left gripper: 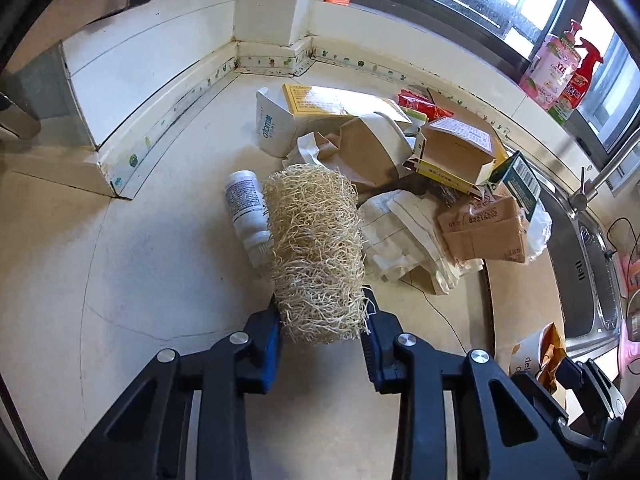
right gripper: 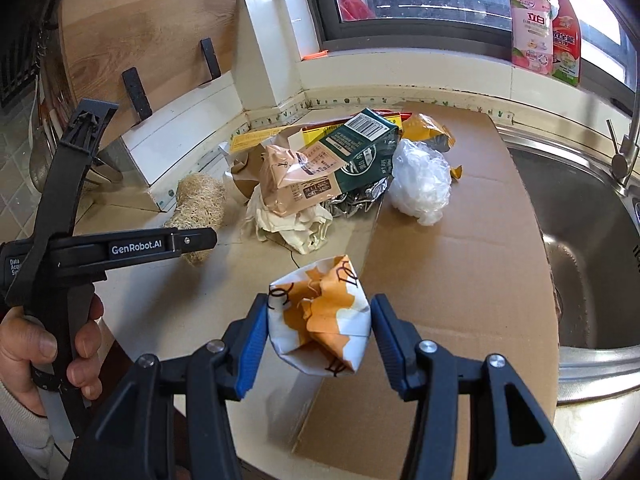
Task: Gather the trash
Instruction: 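Grasp the beige loofah sponge with the left tool, then lower both held items over the bin and open both tools to drop them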
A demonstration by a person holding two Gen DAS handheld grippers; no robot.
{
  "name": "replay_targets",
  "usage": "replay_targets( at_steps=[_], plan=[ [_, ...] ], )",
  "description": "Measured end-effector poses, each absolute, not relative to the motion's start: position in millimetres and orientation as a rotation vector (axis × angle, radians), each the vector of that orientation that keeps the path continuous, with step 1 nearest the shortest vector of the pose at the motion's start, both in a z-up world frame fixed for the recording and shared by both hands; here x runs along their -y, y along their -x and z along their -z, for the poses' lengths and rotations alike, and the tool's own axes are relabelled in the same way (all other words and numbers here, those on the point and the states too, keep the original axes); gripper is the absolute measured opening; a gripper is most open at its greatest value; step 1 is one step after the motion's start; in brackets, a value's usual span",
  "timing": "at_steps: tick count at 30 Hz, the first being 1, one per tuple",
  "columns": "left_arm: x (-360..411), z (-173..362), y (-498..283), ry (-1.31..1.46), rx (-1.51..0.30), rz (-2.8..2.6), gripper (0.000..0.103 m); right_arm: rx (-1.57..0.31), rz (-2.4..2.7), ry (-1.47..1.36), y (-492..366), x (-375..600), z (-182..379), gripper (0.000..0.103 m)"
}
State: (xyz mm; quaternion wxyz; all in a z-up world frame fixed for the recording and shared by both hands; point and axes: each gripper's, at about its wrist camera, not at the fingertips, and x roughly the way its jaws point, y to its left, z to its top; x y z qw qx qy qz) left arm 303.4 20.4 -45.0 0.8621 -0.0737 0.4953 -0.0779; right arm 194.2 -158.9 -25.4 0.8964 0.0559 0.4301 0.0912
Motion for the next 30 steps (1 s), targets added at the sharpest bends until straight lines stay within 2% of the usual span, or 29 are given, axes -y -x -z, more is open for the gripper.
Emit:
replay_targets(
  at_steps=[16, 22, 30],
  plan=[
    [-29, -12, -131, 0.057, -0.853, 0.248, 0.033, -0.855, -0.202, -0.146, -95, 141, -8, 0.051],
    [-29, -1, -70, 0.063, -0.832, 0.252, 0.034, -0.875, -0.188, -0.133, -59, 134, 0, 0.051],
    [-40, 40, -34, 0.086, -0.858, 0.199, 0.034, -0.928, -0.163, -0.079, -20, 121, 34, 0.051]
  ],
)
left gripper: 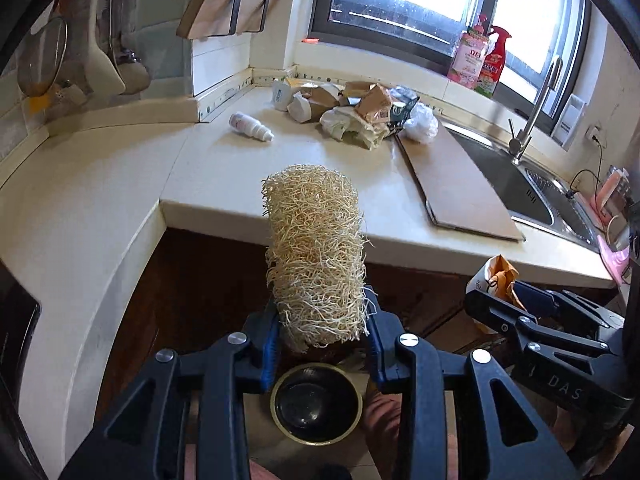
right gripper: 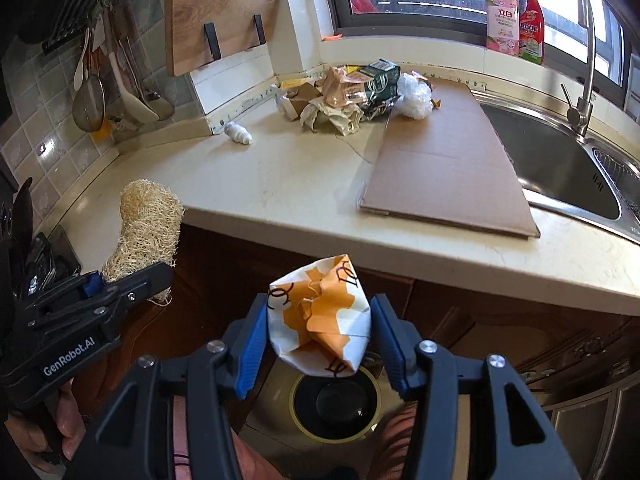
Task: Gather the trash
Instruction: 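Lower both held items over the bin and open both tools to drop them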
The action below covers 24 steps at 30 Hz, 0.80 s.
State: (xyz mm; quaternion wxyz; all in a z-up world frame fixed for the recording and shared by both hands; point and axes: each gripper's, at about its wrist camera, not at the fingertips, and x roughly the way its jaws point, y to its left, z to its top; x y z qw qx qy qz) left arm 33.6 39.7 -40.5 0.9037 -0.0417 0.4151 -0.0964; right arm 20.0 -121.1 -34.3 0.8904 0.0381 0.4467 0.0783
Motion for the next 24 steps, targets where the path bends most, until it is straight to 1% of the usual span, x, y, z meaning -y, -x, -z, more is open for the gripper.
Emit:
replay_targets(
  at_steps=[5, 14, 24],
  plan=[
    [-33, 84, -24, 0.069, -0.944, 0.207, 0.034, -0.973, -0.151, -0.103, -7, 120, 68, 0.051],
    [-17, 159, -24, 0.051, -1.092, 0.202, 0.034, -1.130, -0.108, -0.119, -5, 126, 148, 0.051],
    [-11, 228, -35, 0.074, -1.235, 0.209, 0.034, -1.236, -0.105, -0.163, -20, 132, 209, 0.051]
  ],
)
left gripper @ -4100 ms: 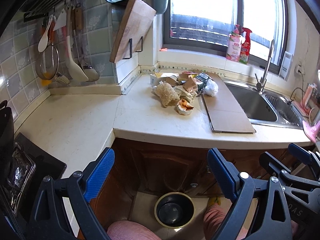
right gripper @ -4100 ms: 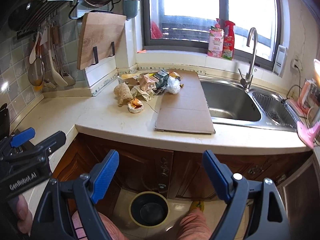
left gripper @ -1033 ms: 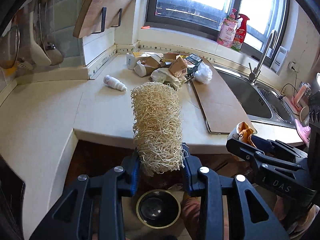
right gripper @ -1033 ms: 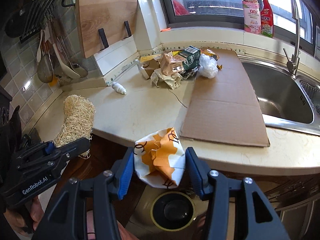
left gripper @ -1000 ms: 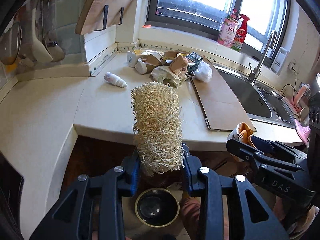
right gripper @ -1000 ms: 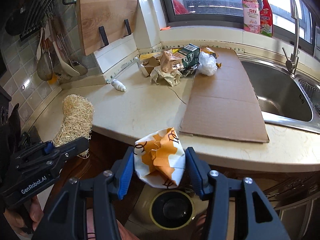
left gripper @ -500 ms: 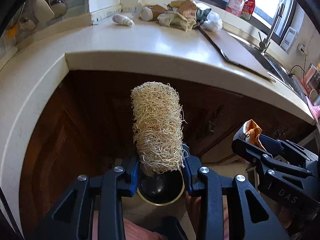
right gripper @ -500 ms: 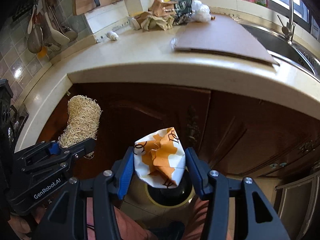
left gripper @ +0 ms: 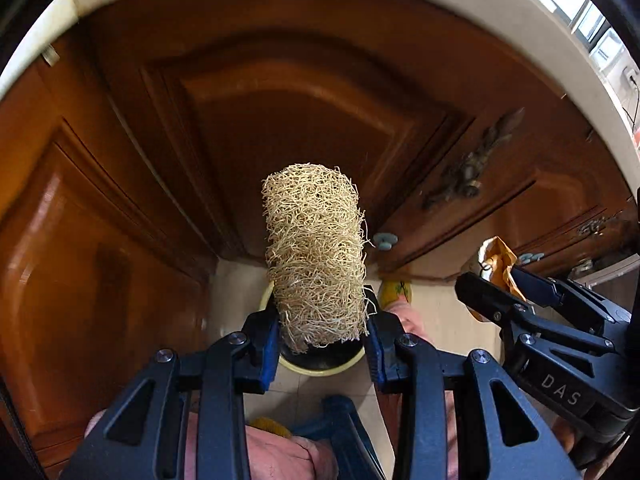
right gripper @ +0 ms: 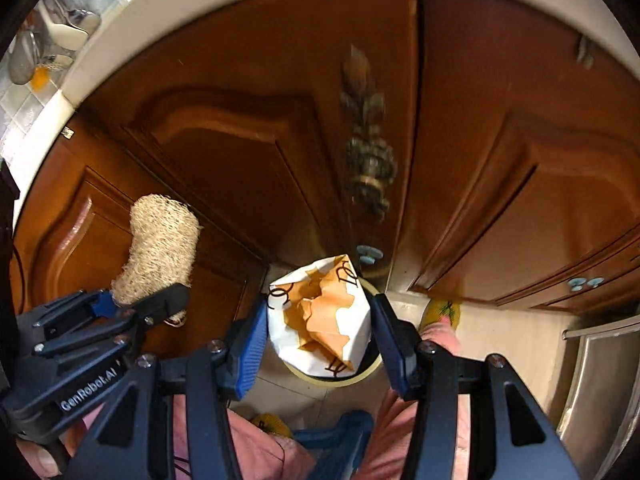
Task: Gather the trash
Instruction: 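Lower both held items over the bin and open both tools to drop them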
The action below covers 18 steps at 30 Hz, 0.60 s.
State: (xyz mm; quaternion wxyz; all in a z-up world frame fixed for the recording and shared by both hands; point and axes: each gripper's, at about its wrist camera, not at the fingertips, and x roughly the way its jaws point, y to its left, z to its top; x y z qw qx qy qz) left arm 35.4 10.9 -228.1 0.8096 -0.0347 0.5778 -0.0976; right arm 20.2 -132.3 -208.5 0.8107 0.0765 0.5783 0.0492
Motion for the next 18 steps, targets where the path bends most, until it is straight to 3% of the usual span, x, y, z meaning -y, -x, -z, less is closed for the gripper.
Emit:
replay_targets(
  at_steps=[9, 18],
  plan=[
    [-2, 285, -43, 0.068, -1.351, 0.228, 0.034, -1.327, -0.115, -0.155, -28, 126, 254, 0.052],
    [10, 306, -50, 0.029, -1.416, 0.228, 0.035, -1.407, -0.138, -0.214, -38, 131, 289, 0.052]
  ],
)
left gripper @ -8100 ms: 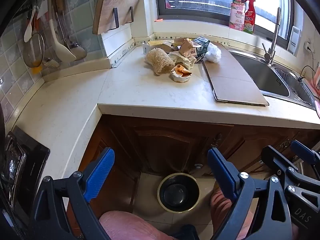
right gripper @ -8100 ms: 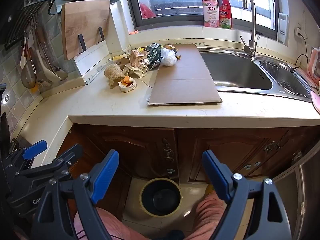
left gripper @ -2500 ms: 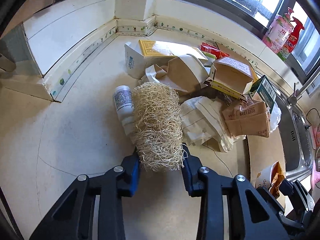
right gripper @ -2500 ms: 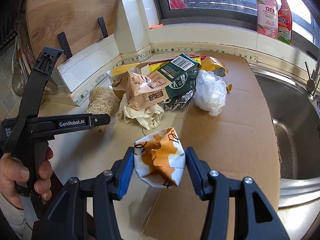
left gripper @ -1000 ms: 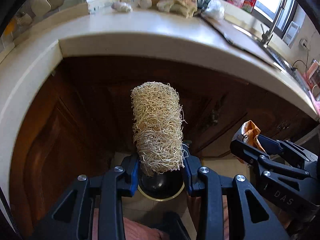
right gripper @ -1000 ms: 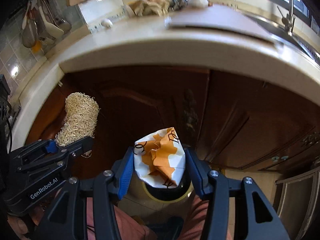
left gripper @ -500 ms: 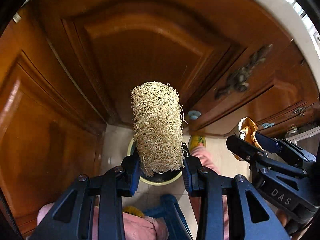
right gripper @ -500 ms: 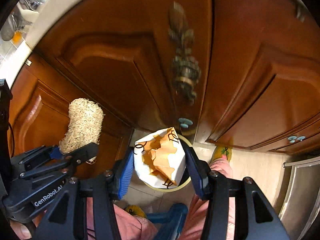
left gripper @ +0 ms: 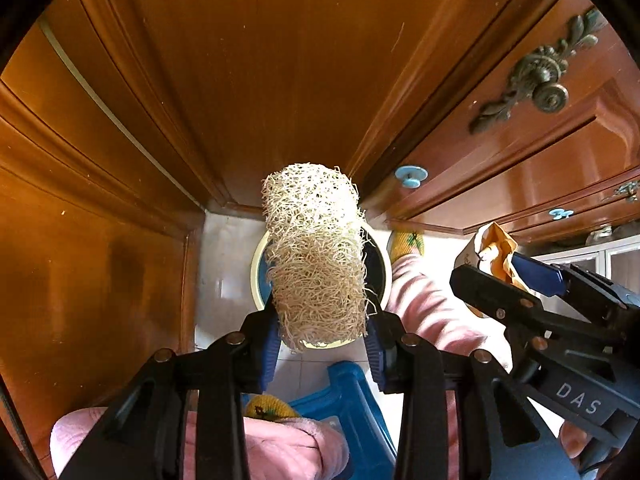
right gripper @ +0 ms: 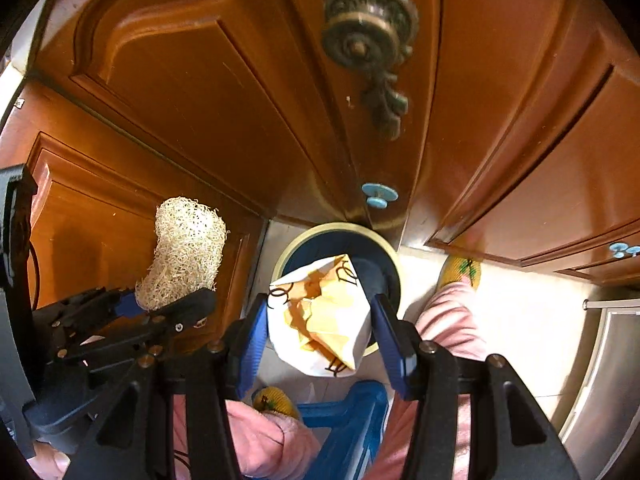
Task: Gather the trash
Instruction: 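Lower both held items over the bin and open both tools to drop them, then raise both tools back toward the counter trash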
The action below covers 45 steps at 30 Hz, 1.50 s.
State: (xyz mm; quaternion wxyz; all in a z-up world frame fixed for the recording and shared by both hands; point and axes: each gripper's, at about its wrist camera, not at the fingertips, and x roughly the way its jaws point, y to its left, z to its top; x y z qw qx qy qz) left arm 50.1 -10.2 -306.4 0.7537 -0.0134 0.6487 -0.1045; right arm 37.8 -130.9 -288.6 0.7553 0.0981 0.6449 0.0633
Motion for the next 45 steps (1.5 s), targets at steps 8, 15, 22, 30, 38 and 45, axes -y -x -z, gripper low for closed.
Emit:
replay_targets(
  at_steps=[8, 15, 22, 30, 38, 45],
  plan=[
    [10, 319, -53, 0.017, -1.417, 0.240, 0.040, -1.424, -0.148, -0.238, -41, 137, 300, 0.052],
    [4, 319, -53, 0.006, -1.418, 0.213, 0.058, -1.455, -0.147, -0.304, -43, 147, 305, 0.053],
    [-7, 312, -53, 0.043, -1.405, 0.228, 0.078, -1.438, -0.142, -0.362, -44, 159, 304, 0.064],
    [-8, 305, -52, 0.027, -1.385, 0.232, 0.078, -1.439, -0.133, -0.356, -43, 158, 298, 0.064],
    [-10, 271, -54, 0.011, -1.327, 0.222, 0.078, -1.383, -0.121, -0.337, -42, 156, 263, 0.064],
    [-17, 212, -47, 0.020, -1.226, 0.238, 0.078, -1.245, -0.106, -0.276, -32, 151, 203, 0.064]
  ],
)
